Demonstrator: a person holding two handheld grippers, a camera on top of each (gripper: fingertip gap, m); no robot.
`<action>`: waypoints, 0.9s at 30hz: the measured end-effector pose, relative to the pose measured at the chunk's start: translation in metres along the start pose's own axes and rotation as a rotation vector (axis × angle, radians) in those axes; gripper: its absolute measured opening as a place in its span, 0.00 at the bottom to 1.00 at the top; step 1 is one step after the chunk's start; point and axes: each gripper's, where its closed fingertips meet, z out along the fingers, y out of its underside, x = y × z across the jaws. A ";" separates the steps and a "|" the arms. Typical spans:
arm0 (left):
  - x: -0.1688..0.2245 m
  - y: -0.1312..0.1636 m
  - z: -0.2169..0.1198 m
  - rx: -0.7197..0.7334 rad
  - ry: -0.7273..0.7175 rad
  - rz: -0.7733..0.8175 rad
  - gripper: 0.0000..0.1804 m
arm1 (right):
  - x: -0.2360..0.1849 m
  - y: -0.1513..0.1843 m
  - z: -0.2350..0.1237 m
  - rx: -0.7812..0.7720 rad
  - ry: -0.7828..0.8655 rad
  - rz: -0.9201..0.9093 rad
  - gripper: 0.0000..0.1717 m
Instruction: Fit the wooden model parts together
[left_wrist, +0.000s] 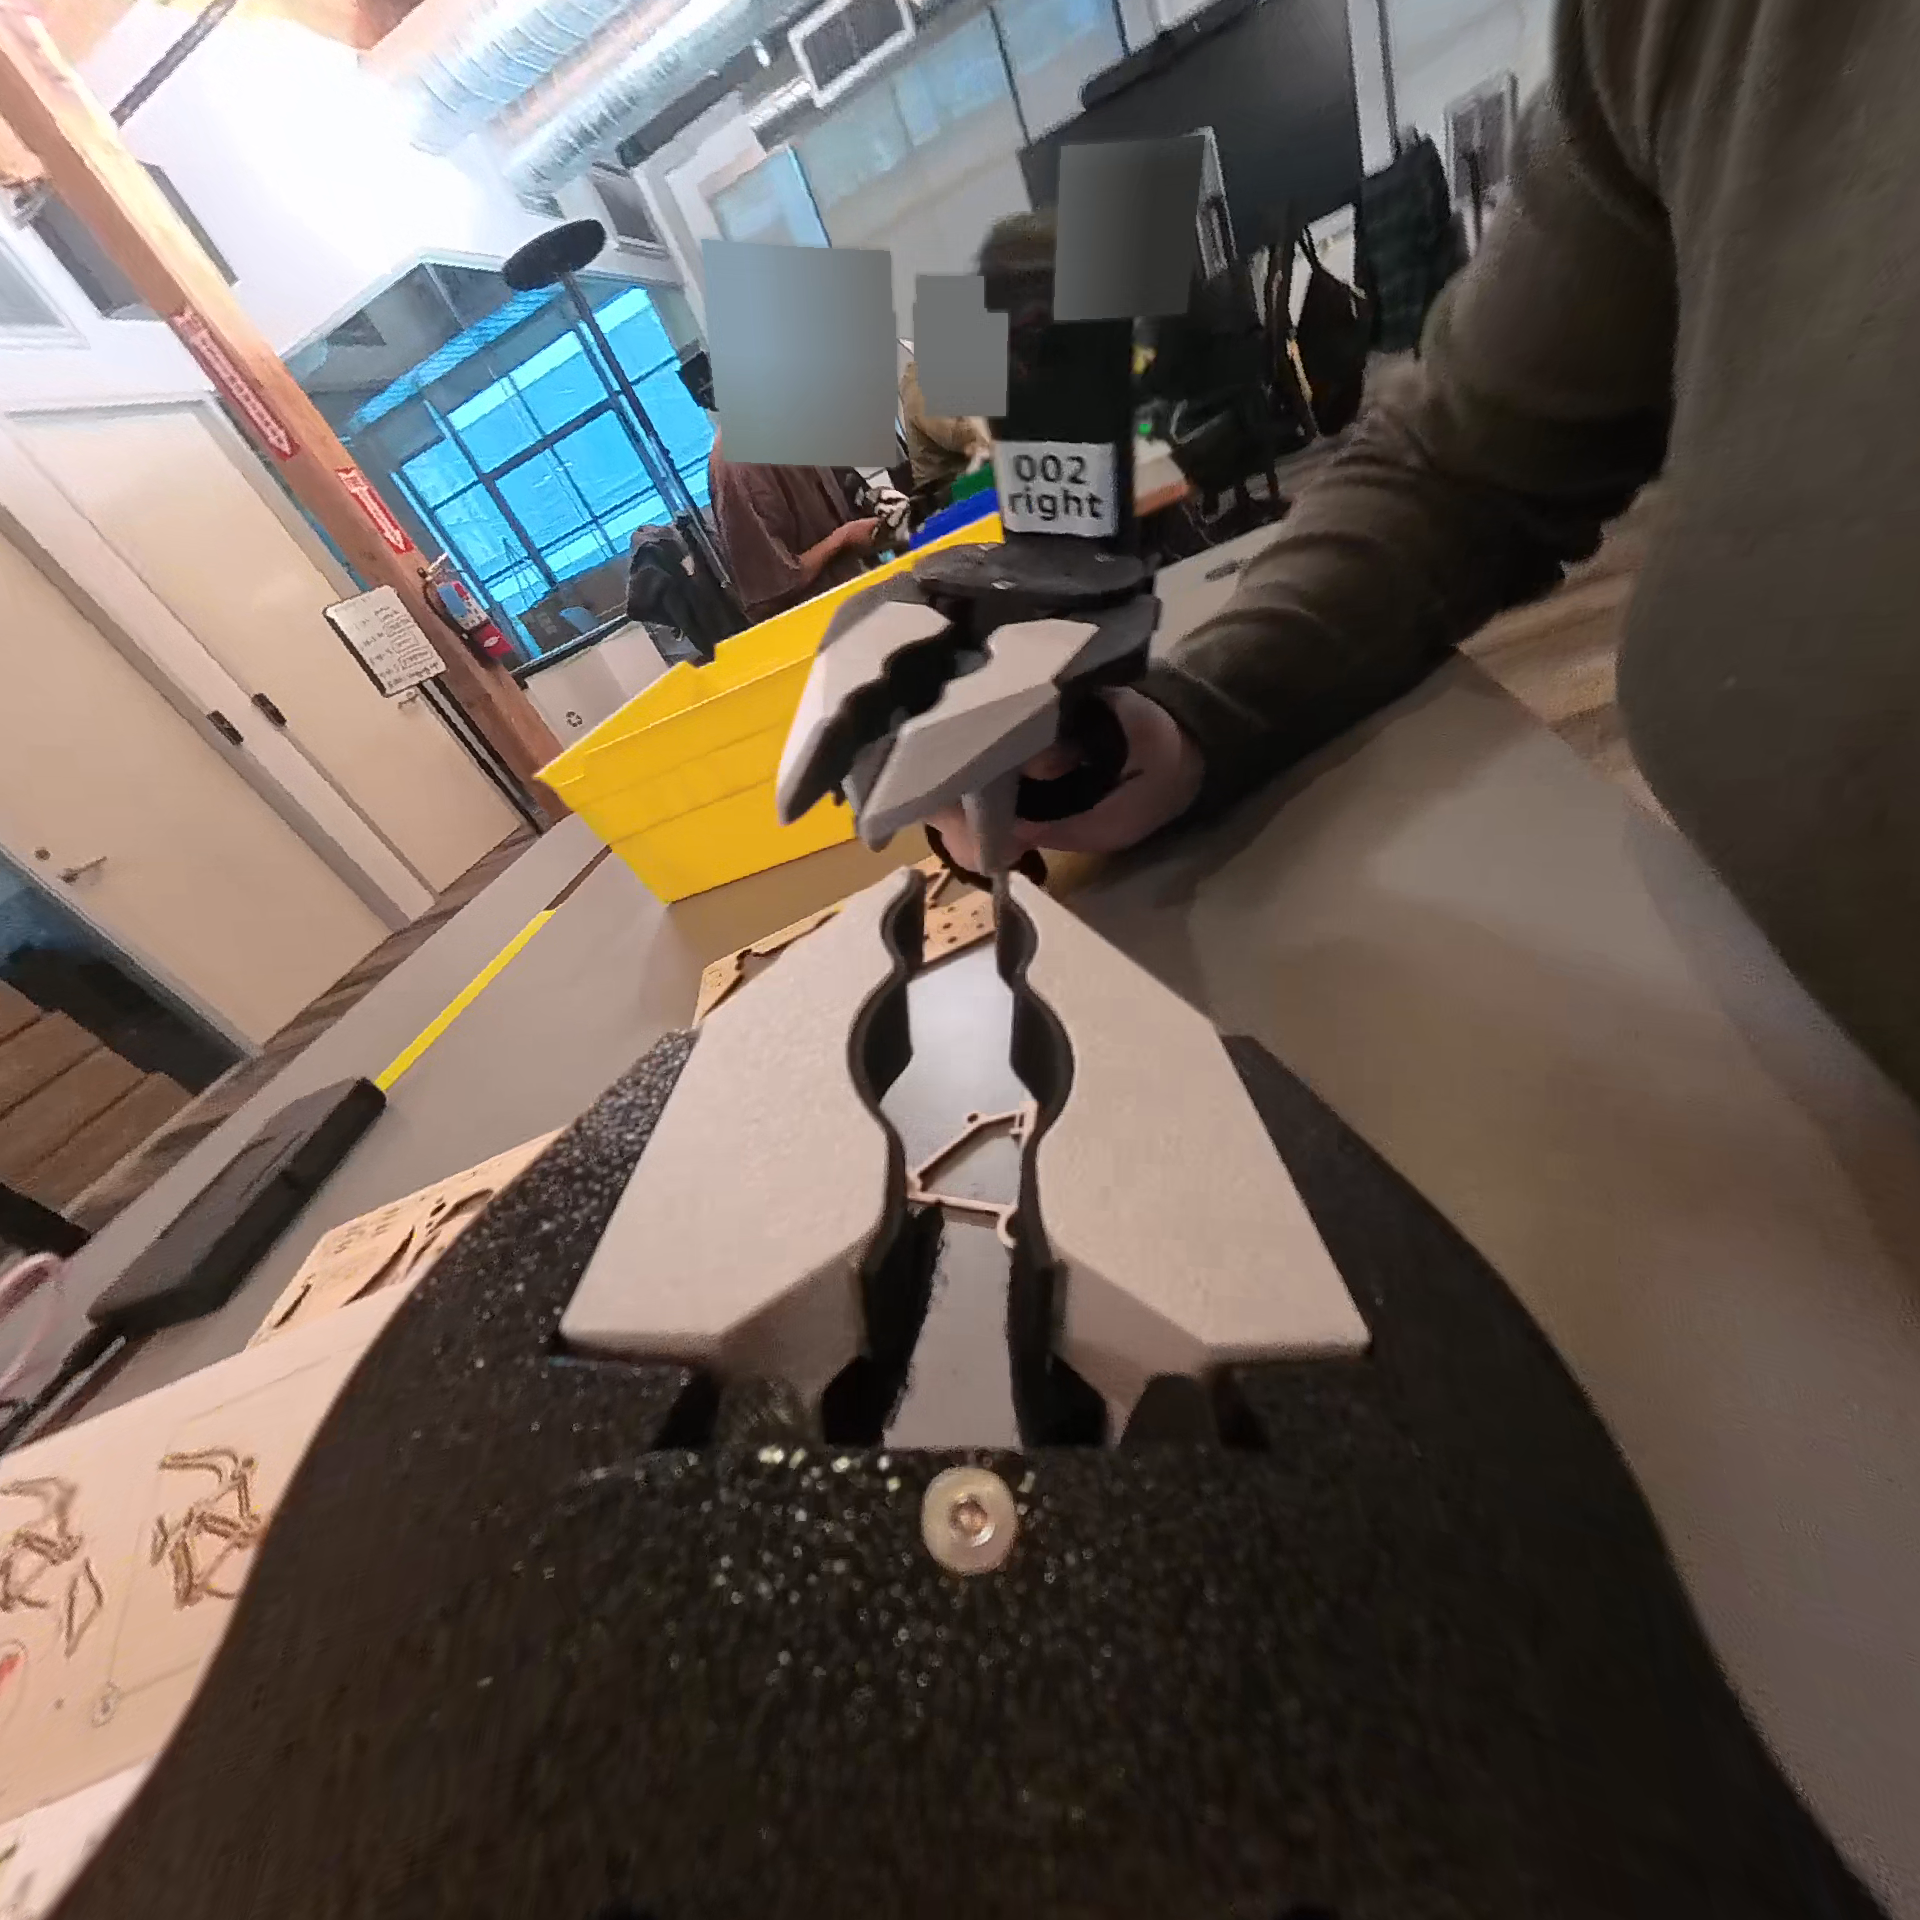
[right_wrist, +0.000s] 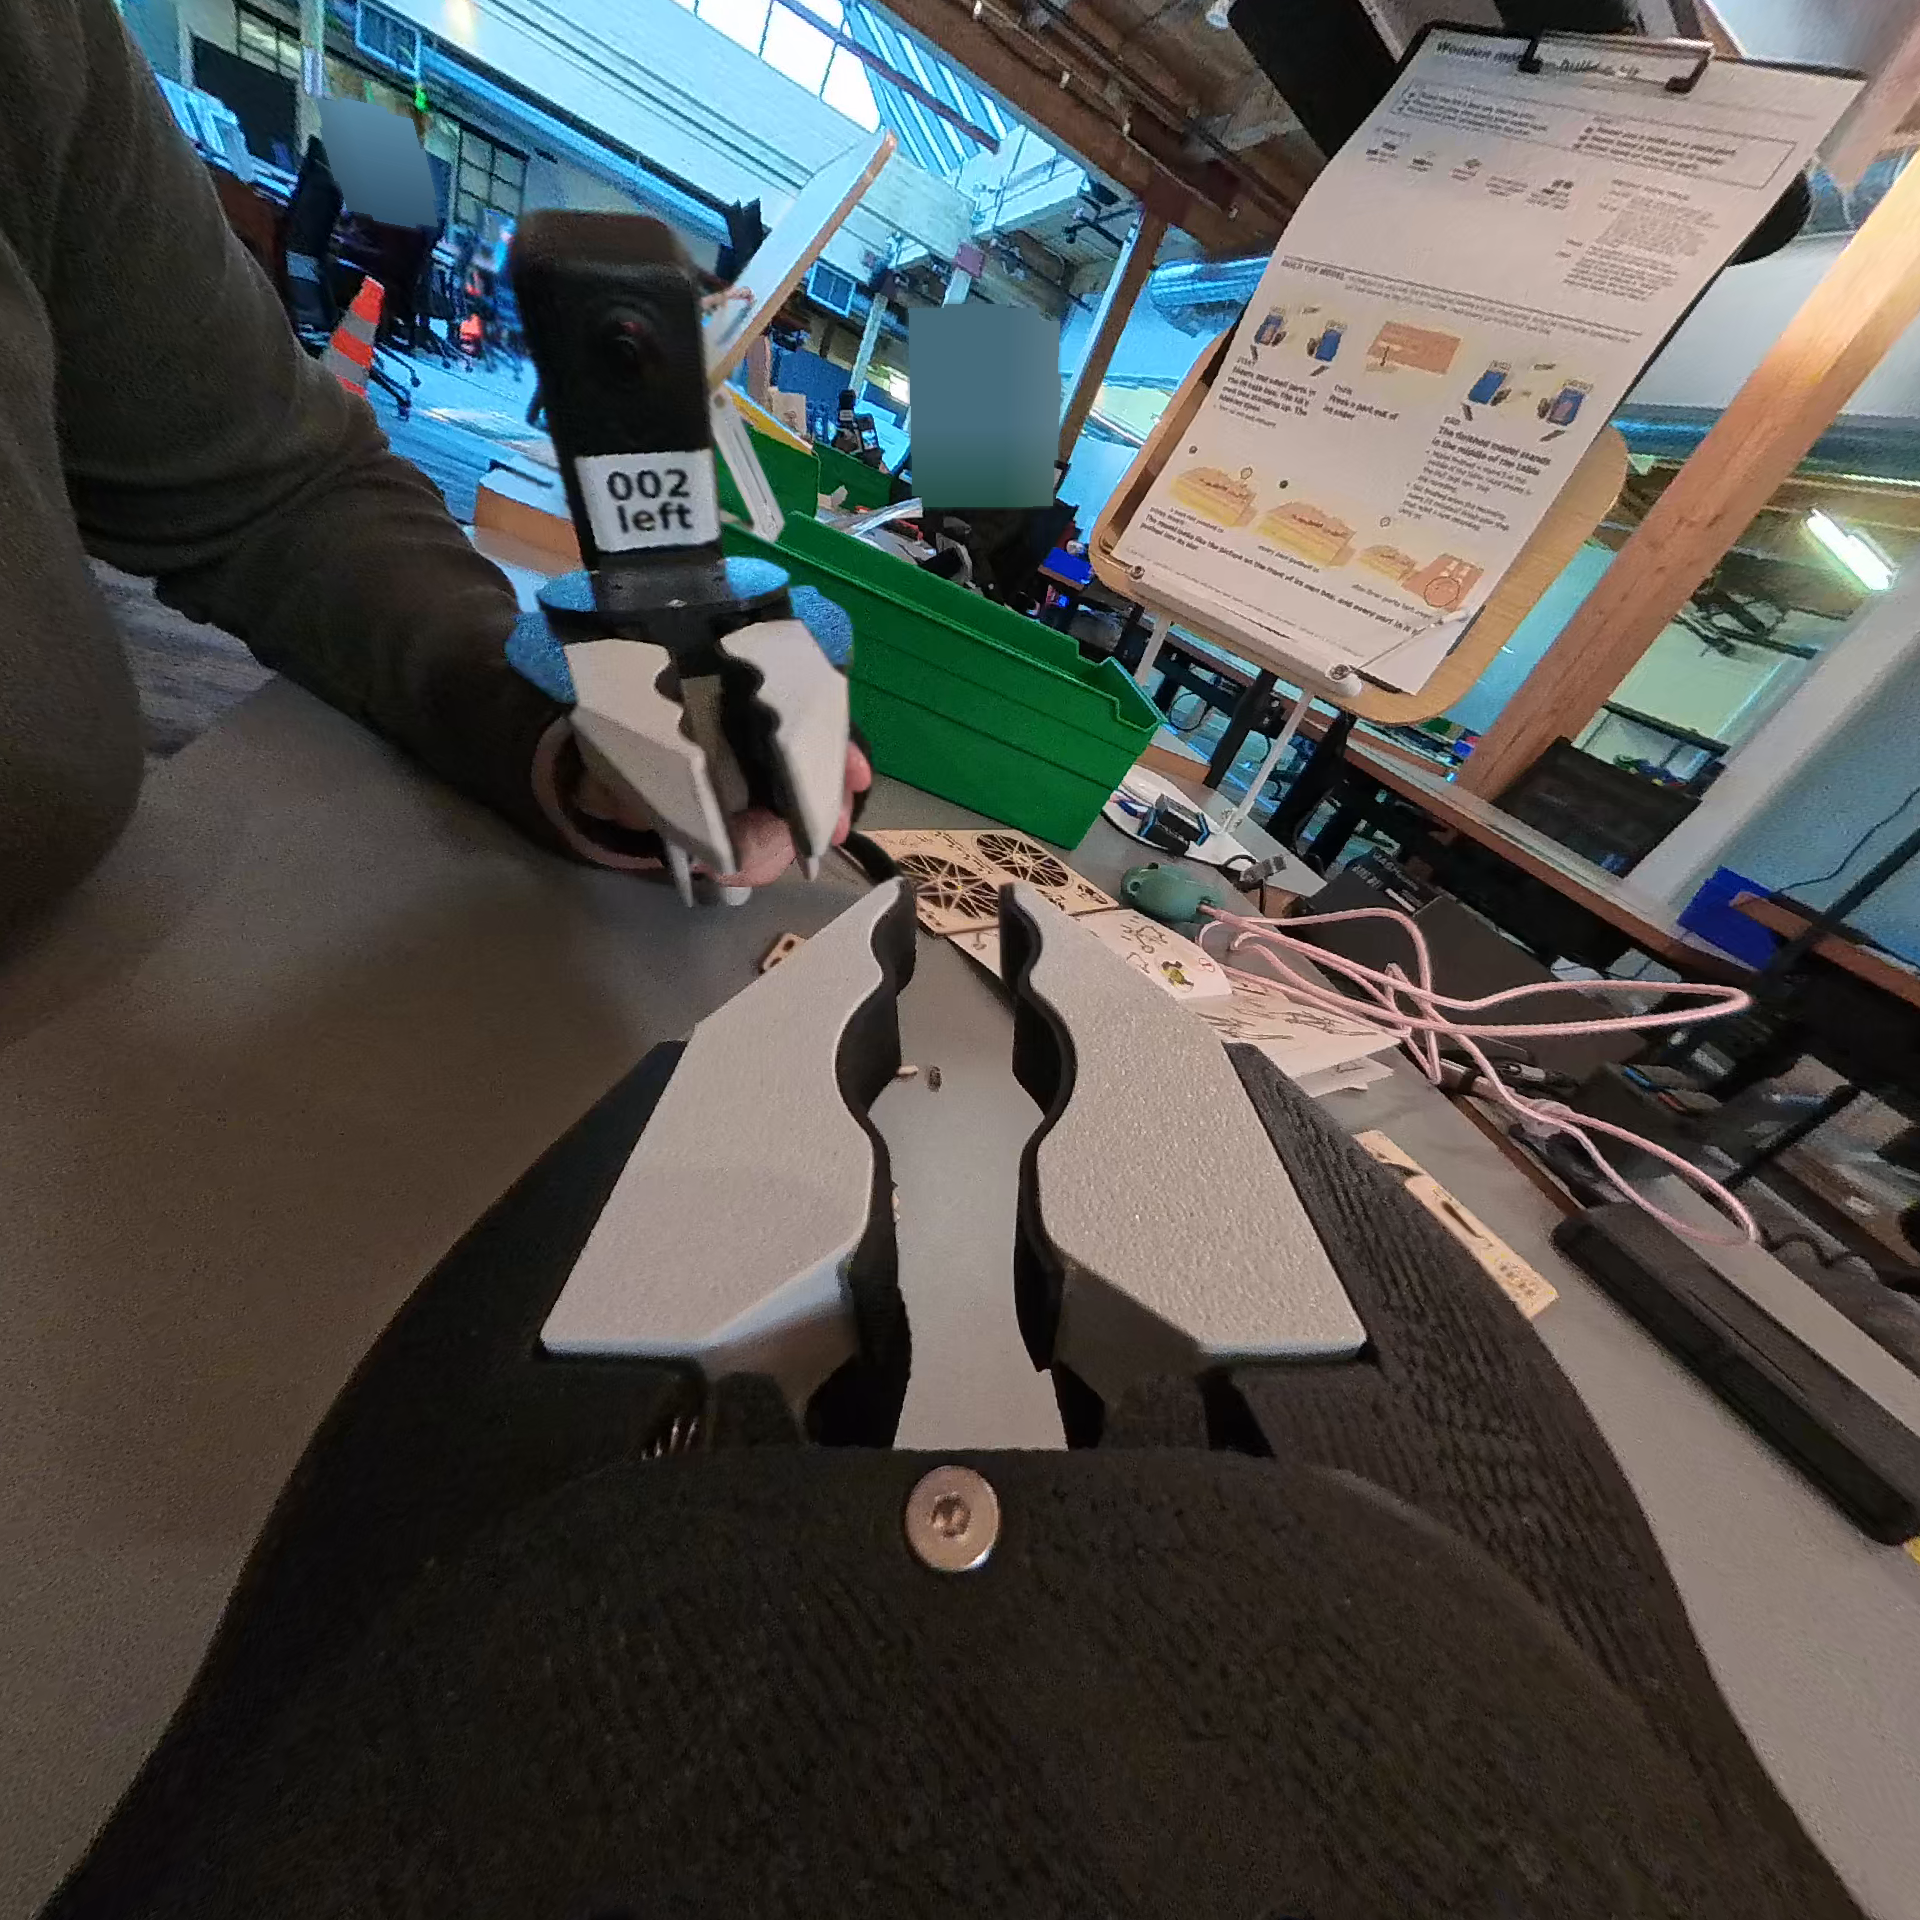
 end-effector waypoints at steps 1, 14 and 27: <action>0.004 0.001 0.001 -0.009 0.010 0.026 0.06 | 0.001 0.000 -0.001 0.002 -0.001 0.007 0.08; 0.007 0.003 0.003 -0.025 0.024 0.037 0.04 | -0.004 0.003 0.002 -0.016 -0.027 0.010 0.08; 0.007 0.007 0.004 -0.048 0.025 0.025 0.03 | -0.006 0.003 0.002 -0.016 -0.038 0.020 0.08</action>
